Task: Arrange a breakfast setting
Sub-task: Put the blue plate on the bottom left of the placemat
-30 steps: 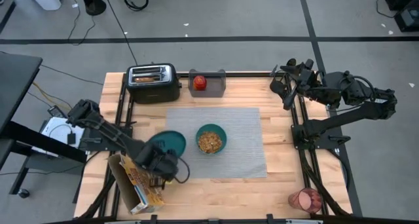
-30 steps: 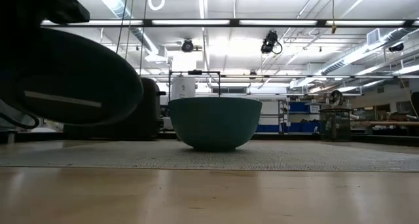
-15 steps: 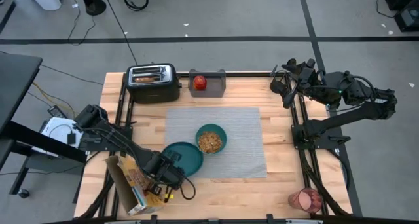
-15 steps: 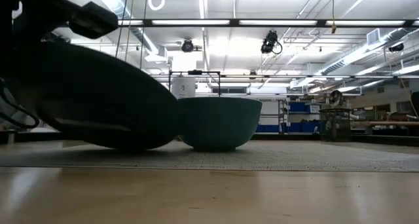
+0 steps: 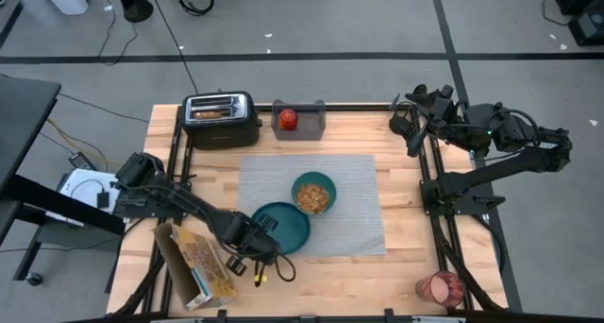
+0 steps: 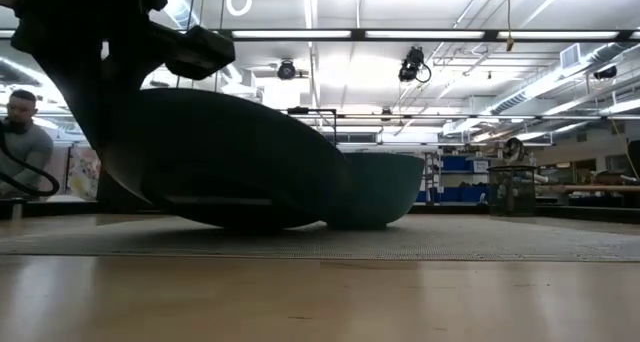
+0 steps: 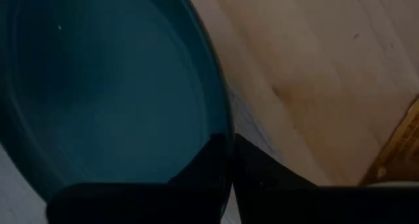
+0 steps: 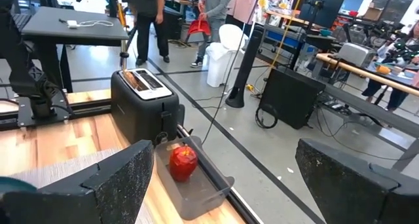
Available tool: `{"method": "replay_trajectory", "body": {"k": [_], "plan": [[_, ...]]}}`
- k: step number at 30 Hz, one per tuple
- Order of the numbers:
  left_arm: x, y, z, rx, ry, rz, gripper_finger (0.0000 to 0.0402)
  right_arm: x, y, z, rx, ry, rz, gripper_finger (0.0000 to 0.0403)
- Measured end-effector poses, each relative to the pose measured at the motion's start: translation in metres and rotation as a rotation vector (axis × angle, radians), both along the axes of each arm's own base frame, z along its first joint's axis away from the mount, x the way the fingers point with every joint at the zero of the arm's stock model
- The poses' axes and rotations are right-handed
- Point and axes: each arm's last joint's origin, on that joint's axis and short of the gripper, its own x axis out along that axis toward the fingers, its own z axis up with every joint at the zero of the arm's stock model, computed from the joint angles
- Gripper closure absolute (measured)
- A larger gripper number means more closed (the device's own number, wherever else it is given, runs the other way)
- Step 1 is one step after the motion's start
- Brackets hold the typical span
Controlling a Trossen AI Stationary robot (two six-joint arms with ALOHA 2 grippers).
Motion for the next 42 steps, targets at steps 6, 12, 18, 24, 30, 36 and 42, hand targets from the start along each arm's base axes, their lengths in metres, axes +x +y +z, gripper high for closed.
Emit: {"method": "replay_trajectory", "body": {"k": [6, 12, 18, 24, 30, 36, 42], "plan": [[0.002, 0.007, 0.0, 0.008, 0.01, 0.057, 0.0375, 0.0, 0.0, 0.0, -0.001, 0.002, 0.002, 0.0028], [0.0, 0.004, 0.0, 0.001, 0.021, 0.038, 0.0375, 0.0, 0.0, -0.001, 0.0, 0.006, 0.005, 0.0028], [-0.004, -0.003, 0.0, -0.037, 0.043, 0.0, 0.0374, 0.006, 0.003, -0.005, 0.052, 0.036, 0.094, 0.0028], [-0.006, -0.003, -0.001, -0.073, 0.088, 0.0, 0.0372, 0.03, 0.009, -0.029, 0.154, 0.246, 0.204, 0.0028], [-0.006, 0.001, -0.003, -0.101, 0.13, 0.038, 0.0339, 0.052, 0.014, -0.053, 0.275, 0.446, 0.263, 0.0028], [-0.002, 0.007, -0.003, -0.101, 0.124, 0.064, 0.03, 0.065, 0.018, -0.065, 0.343, 0.54, 0.302, 0.0028], [-0.006, 0.014, -0.003, -0.075, 0.18, 0.11, 0.0288, 0.063, 0.023, -0.068, 0.405, 0.575, 0.345, 0.0028]]}}
